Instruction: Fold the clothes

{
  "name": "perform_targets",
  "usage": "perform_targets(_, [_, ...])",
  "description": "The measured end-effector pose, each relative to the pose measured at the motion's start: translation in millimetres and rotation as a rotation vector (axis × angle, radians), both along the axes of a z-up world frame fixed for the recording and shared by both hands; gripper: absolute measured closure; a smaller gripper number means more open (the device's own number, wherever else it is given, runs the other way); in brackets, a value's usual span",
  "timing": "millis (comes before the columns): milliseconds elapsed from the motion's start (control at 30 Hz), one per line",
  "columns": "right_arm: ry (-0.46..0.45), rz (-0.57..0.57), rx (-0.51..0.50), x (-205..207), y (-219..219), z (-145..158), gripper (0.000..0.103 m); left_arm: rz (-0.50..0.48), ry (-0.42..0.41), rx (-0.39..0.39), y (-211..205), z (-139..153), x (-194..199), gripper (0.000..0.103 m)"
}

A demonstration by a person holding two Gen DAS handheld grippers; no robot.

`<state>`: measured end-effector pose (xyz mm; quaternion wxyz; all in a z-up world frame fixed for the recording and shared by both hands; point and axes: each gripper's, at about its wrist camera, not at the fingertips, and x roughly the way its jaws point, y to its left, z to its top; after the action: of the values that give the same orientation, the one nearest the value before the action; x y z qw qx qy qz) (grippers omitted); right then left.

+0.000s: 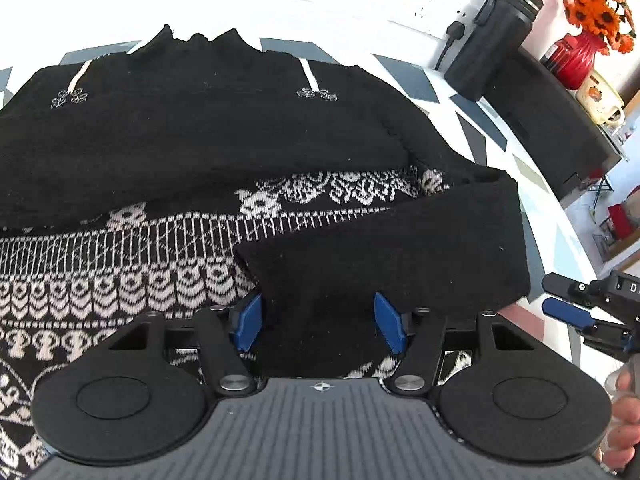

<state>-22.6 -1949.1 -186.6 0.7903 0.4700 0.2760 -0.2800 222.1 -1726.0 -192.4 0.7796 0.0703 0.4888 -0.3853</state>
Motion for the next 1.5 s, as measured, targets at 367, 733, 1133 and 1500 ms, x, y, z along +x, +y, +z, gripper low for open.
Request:
perform_targets(367, [0.014,-0.003,-0.06,31.9,-1.1,19.7,0.057,0.079,-0.326,-0.219,10.9,120.1,36.5,0.093])
perform_targets(733, [0.009,0.088,-0.132,106.9,25.4,42.7,0.048,0.484,-0.433,-0.252,102.4,142.3,117.3,0.093])
perform_targets(1133, [0.044,0.248,-0.059,167.8,69.4,26.0,0.049,0.558,-0.249,-0.127,154.0,60.3,144.2,0.093])
perform_targets(1500, [-0.07,-0.005,0.213,186.1,48.2,-16.5,0.049,0.541,-0.214,-0.097,165.8,52.8,157.8,0.092])
